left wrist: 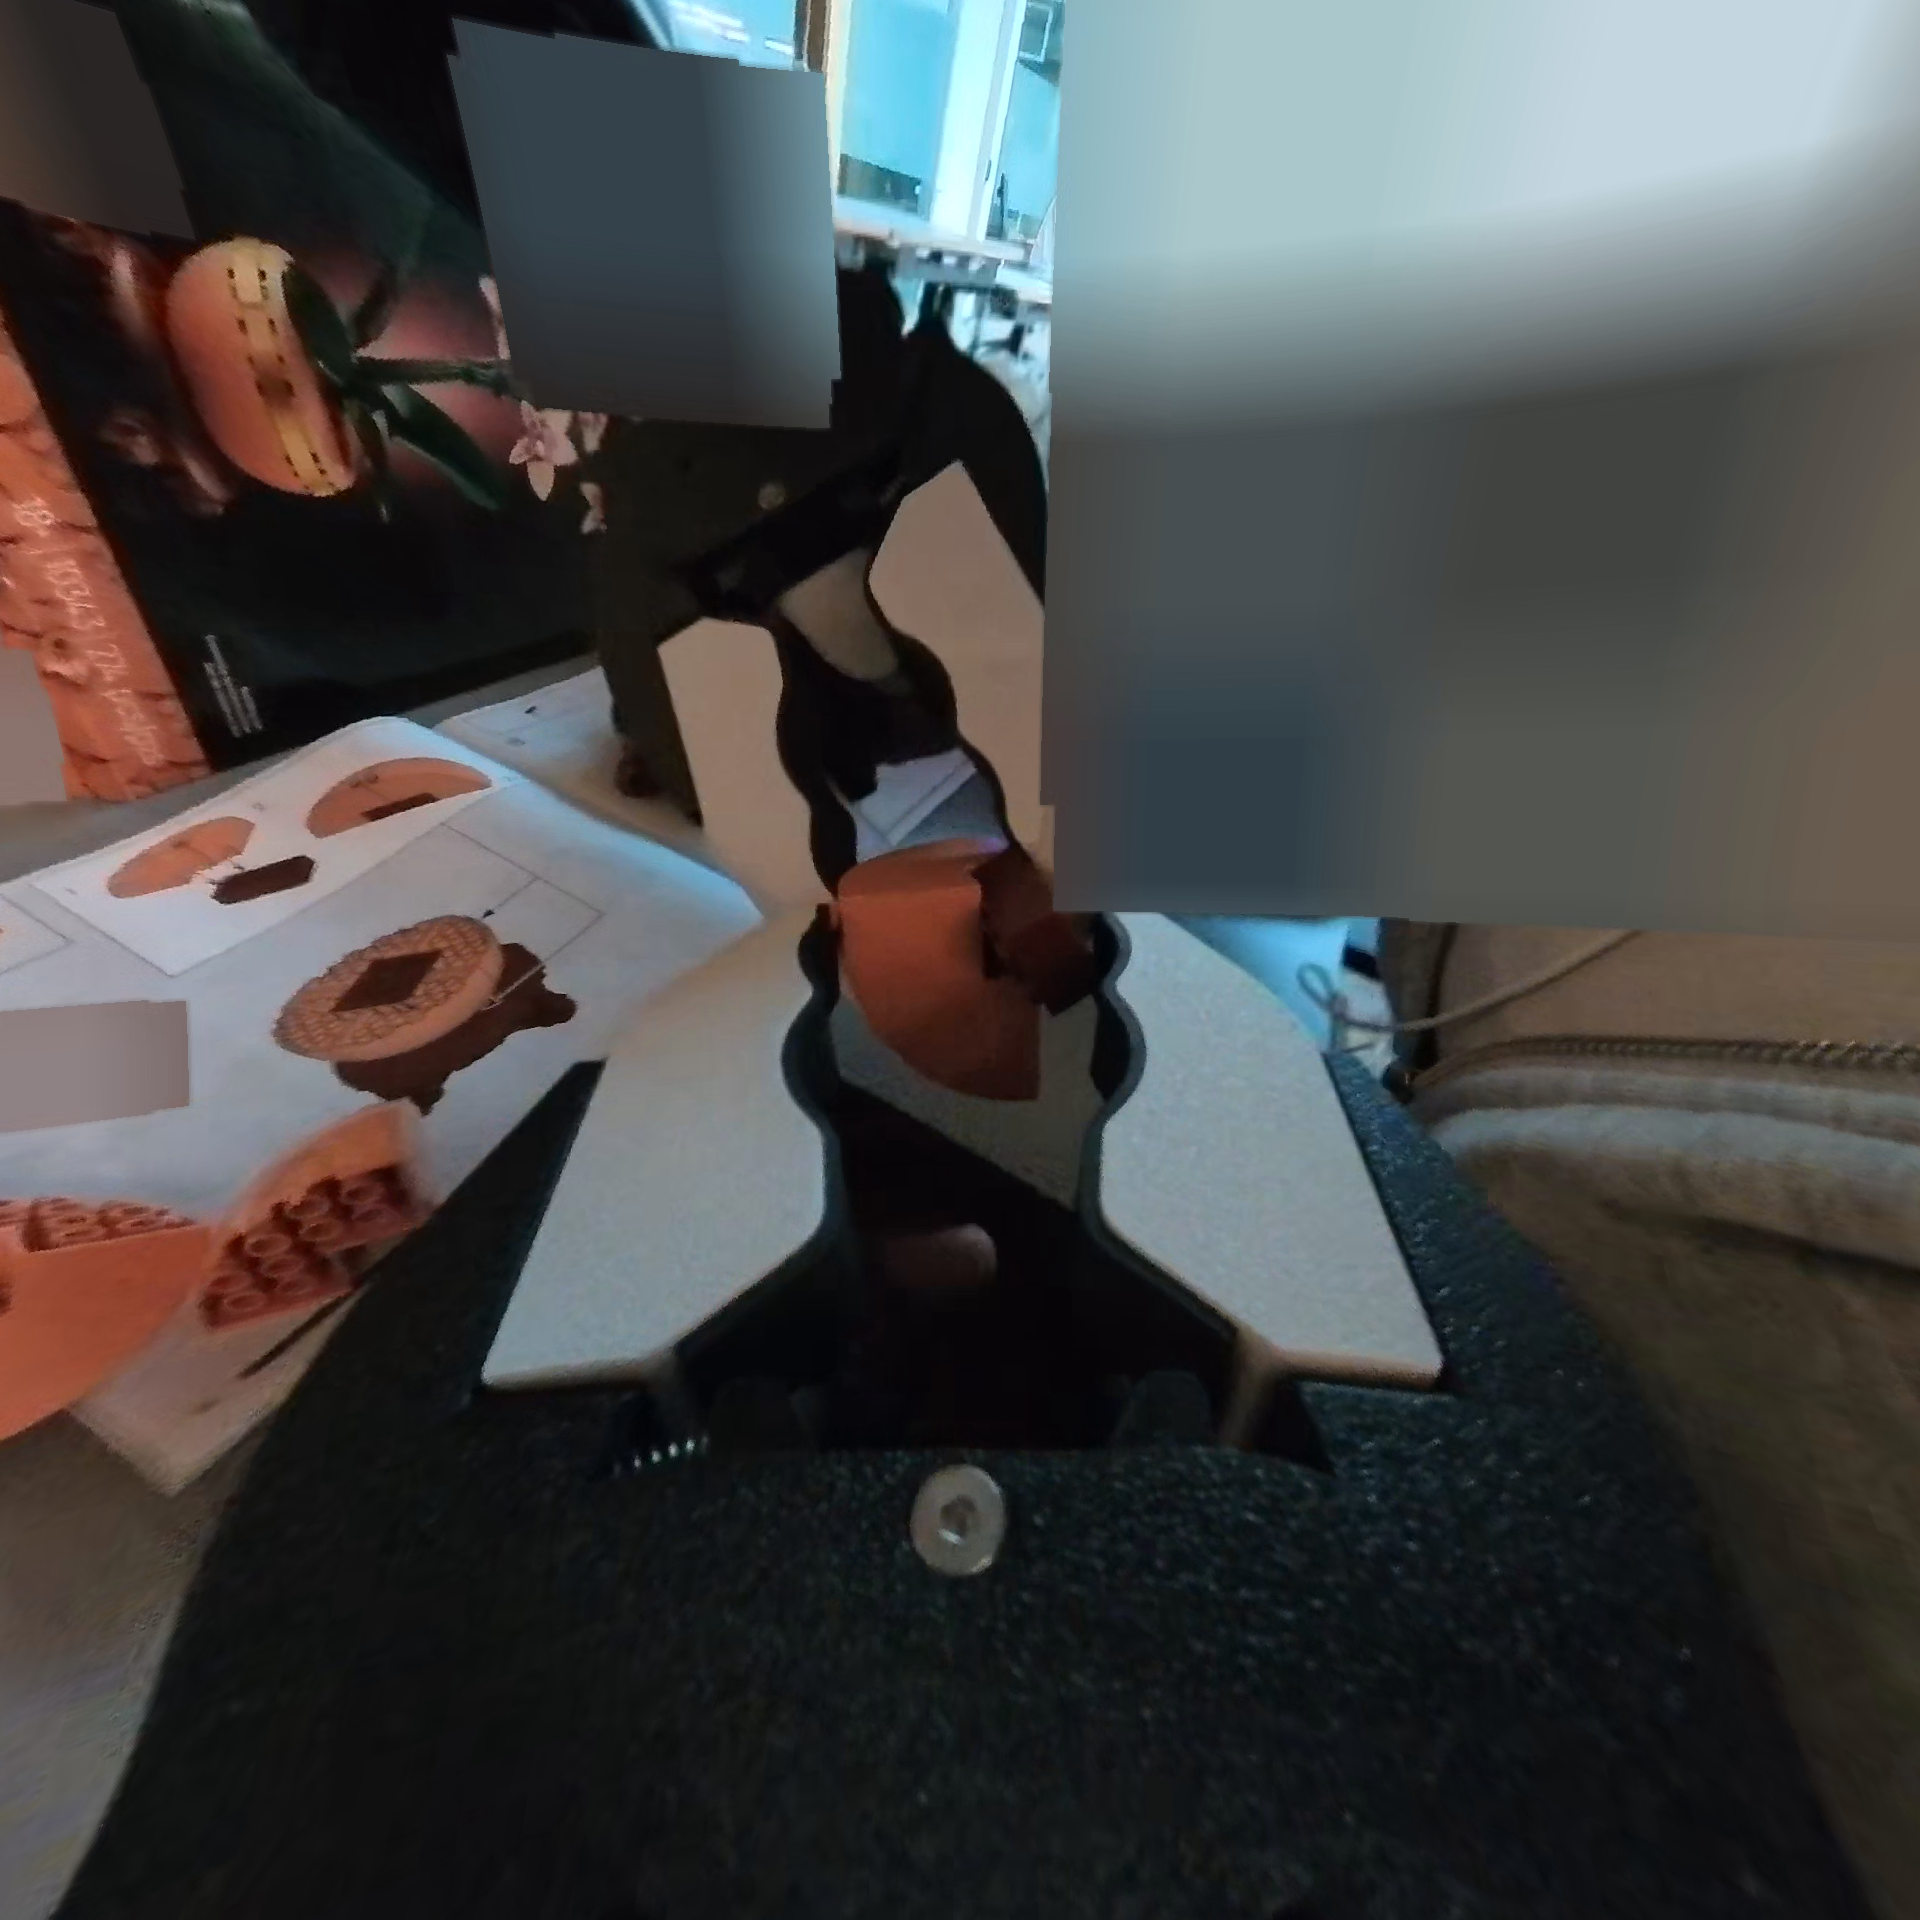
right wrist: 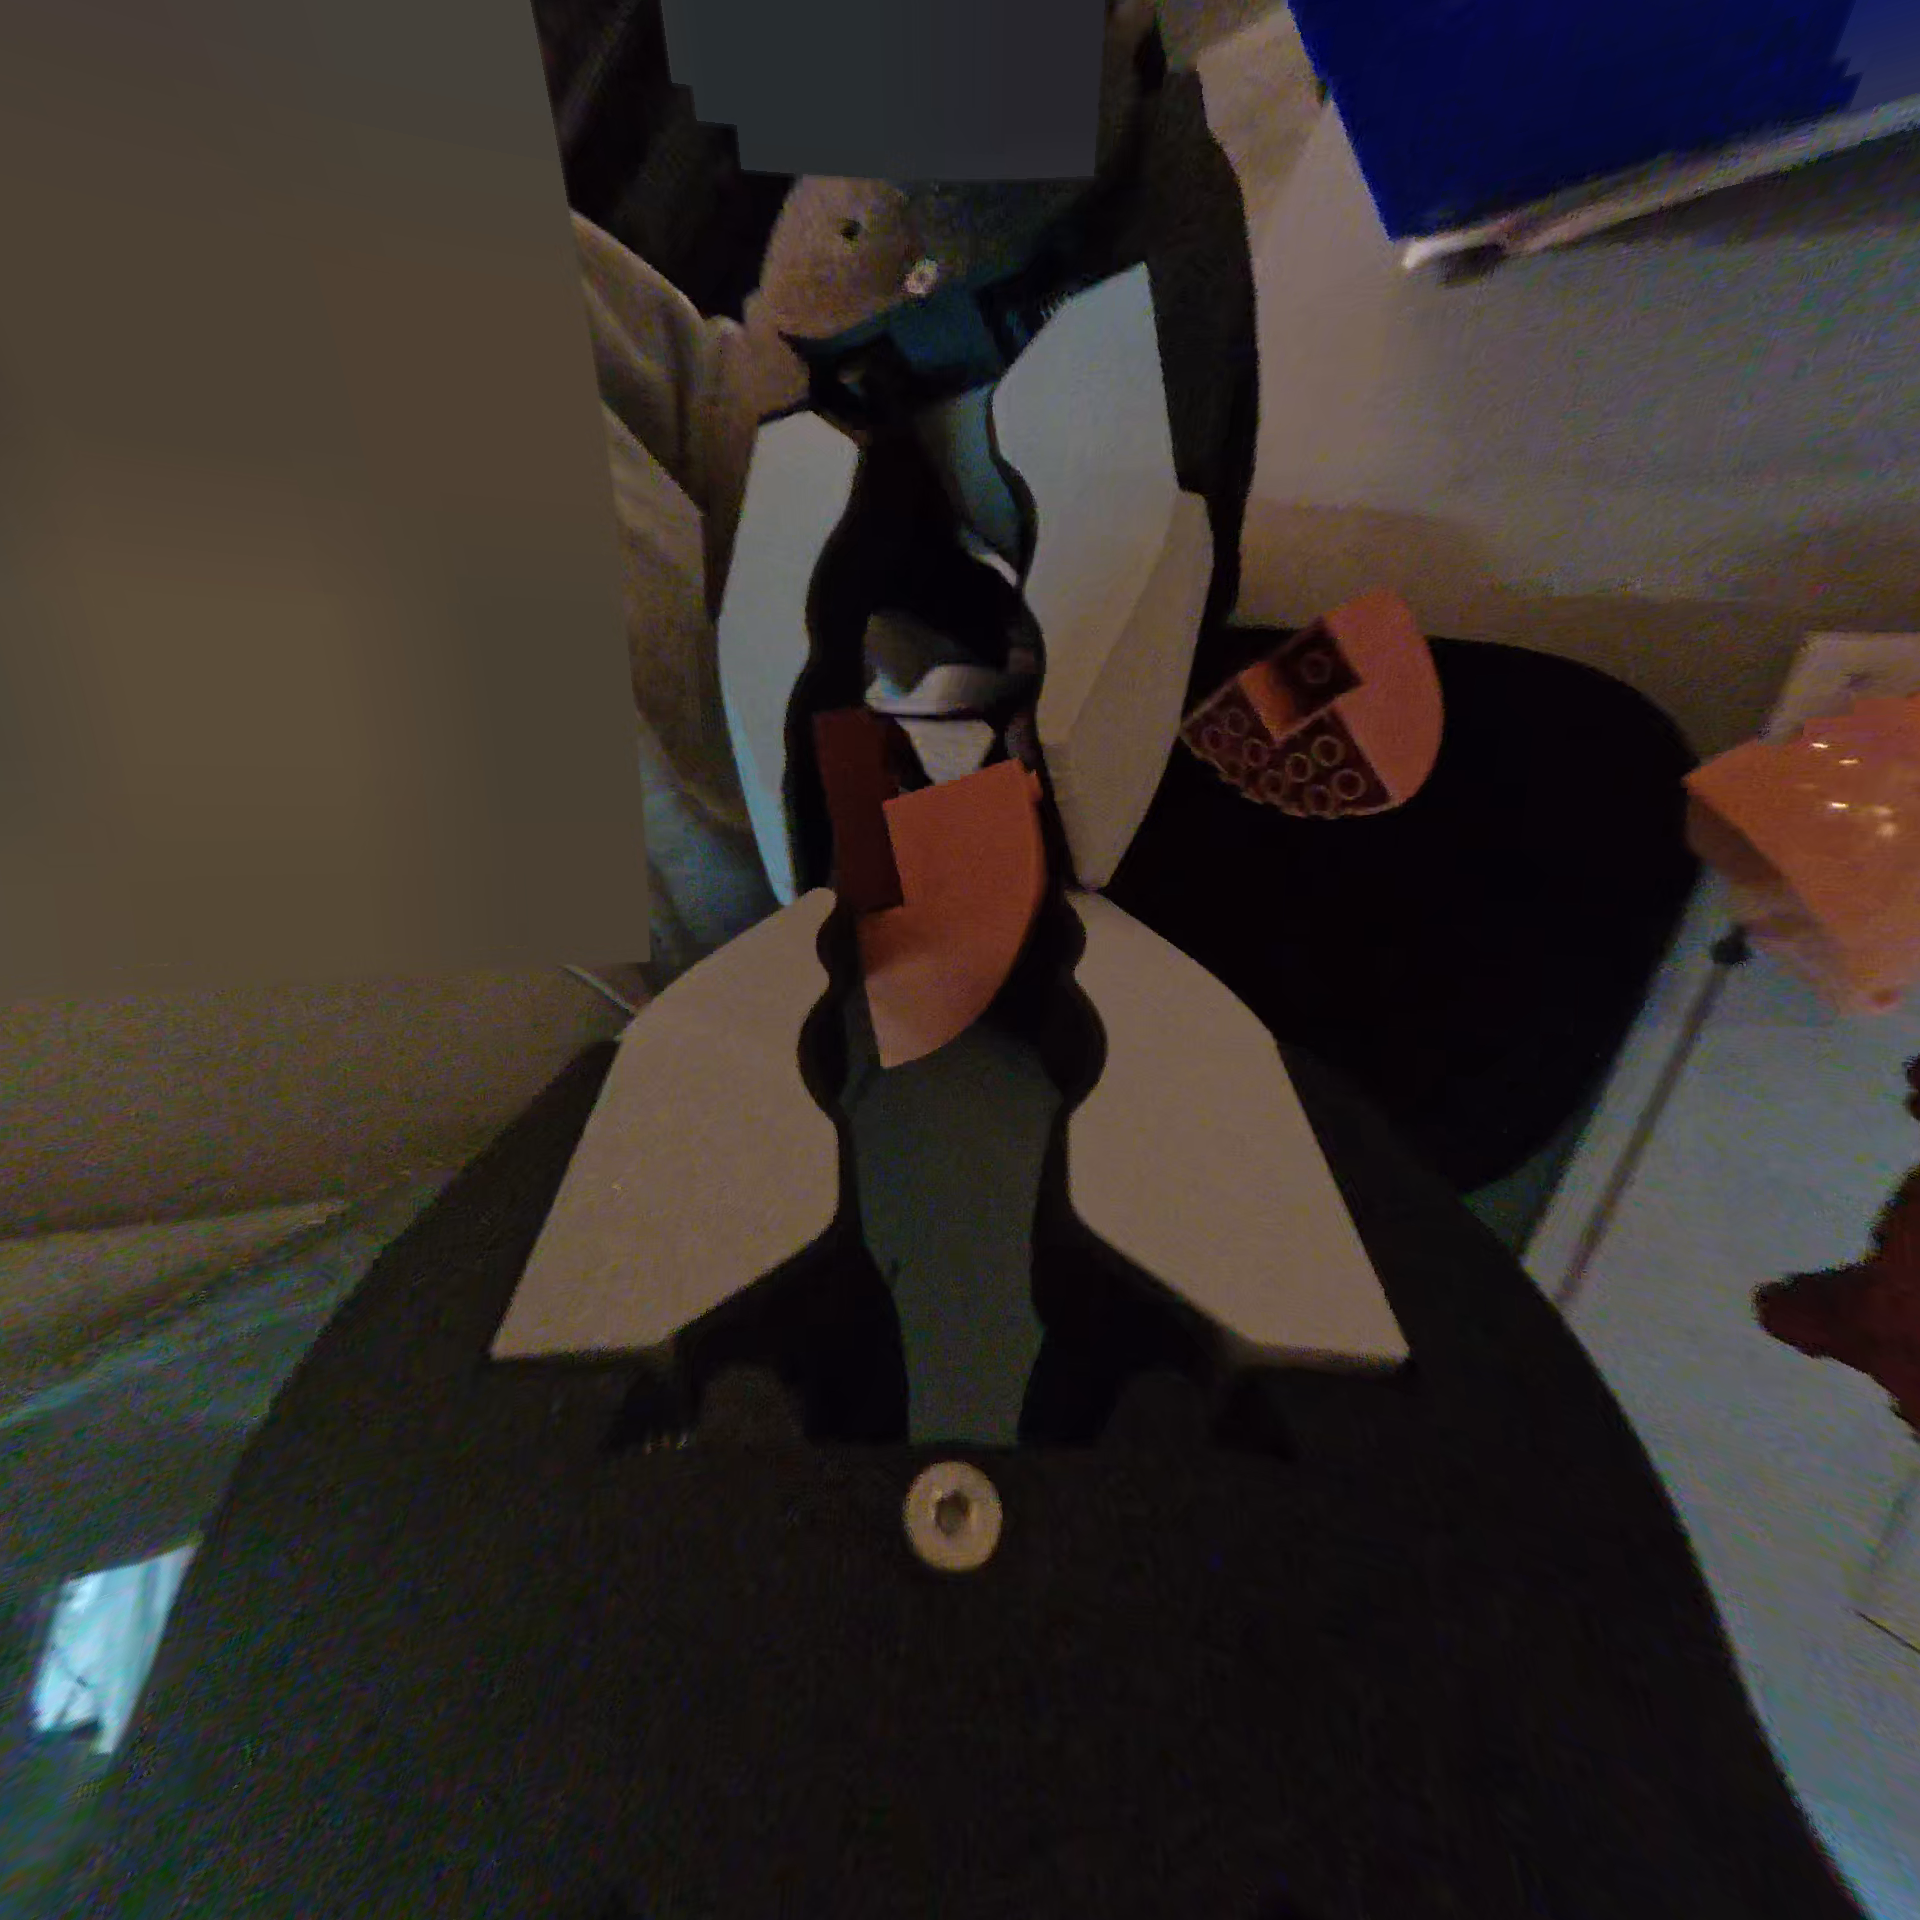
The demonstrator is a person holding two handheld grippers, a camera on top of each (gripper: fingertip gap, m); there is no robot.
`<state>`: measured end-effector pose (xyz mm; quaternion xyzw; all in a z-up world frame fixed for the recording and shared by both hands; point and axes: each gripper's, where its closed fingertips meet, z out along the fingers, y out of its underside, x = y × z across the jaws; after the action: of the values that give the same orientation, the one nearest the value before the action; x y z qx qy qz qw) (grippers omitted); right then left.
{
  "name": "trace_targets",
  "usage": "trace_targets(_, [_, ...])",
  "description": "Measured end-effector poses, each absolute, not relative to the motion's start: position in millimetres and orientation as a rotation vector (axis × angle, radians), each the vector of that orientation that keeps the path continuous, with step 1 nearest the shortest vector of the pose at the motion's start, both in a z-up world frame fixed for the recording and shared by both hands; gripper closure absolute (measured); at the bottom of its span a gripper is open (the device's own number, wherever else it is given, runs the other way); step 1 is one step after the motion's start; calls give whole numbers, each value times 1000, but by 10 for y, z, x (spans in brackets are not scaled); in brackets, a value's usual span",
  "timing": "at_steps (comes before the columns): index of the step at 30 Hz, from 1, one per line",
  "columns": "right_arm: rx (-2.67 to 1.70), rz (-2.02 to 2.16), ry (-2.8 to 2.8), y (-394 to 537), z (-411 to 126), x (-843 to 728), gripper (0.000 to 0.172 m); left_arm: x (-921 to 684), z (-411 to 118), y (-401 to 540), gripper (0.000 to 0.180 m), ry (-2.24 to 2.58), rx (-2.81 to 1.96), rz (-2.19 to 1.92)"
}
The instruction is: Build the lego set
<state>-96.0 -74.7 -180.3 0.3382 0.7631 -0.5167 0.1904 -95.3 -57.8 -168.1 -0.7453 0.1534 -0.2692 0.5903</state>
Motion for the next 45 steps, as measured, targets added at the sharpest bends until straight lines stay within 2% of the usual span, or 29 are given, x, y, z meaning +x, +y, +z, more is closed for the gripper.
trace_targets(13, [1145, -1789, 1652, -666, -1575, -1199, 136, -1175, -1467, -502, 137, 46, -1636, -1008])
trace_targets(14, [1143, -1794, 1651, -661, -1563, -1189, 135, -1191, -1477, -498, 139, 22, -1628, -1036])
trace_targets(15, [1129, -1802, 1634, -662, -1528, -1175, 126, -1212, -1477, -493, 144, -5, -1612, -1054])
trace_targets(18, [1182, -1824, 1618, -601, -1523, -1218, 145, -1263, -1410, -518, 145, -53, -1541, -1109])
trace_targets(33, [1538, -1897, 1946, -511, -1642, -1442, 142, -1464, -1517, -403, 144, -187, -1646, -784])
trace_targets(36, [1501, -1986, 1816, -529, -1533, -1425, 130, -1459, -1501, -410, 145, -195, -1655, -812])
trace_targets(45, [1486, -2163, 1551, -528, -1443, -1437, 130, -1466, -1434, -424, 145, -248, -1615, -797])
